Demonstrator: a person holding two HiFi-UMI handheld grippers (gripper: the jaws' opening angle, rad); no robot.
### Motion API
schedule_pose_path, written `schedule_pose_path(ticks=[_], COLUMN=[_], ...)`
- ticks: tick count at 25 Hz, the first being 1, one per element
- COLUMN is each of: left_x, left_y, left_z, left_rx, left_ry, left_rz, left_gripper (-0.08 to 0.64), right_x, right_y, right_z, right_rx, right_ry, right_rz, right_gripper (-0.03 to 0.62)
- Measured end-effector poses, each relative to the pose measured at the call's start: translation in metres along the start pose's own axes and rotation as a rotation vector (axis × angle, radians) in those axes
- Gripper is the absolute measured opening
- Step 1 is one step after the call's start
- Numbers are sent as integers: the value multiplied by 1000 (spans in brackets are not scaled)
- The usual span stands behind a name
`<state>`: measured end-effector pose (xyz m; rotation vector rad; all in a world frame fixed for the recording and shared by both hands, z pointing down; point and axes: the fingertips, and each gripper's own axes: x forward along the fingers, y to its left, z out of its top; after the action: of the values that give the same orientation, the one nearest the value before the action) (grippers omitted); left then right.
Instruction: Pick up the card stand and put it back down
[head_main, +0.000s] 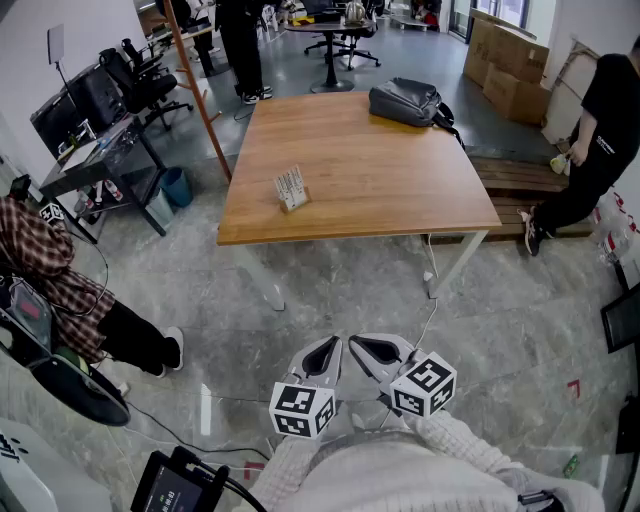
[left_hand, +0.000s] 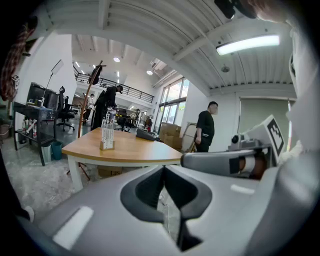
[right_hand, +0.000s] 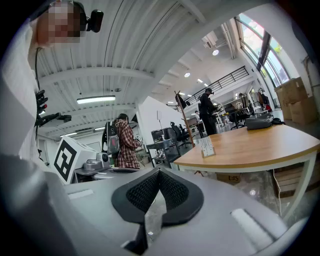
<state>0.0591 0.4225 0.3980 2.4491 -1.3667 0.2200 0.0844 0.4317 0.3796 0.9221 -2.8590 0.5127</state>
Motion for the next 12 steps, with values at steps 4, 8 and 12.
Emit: schedule_pose_path(ticks=[4,8,12], left_x=[20,49,86], left_y=[22,55,94], left_z=[11,22,40], left_rx=[2,5,-23], left_ry=[-9,-2,-8], left_rz=[4,10,-14], left_gripper=[8,8,8], right_x=[22,54,94], right_y=[-22,-48,-86], right_z=[8,21,40], right_rx=[-3,-11,-10], right_ry=[-7,-16,-33], right_rz=[-8,-13,-28], right_gripper=[-2,-1,-2])
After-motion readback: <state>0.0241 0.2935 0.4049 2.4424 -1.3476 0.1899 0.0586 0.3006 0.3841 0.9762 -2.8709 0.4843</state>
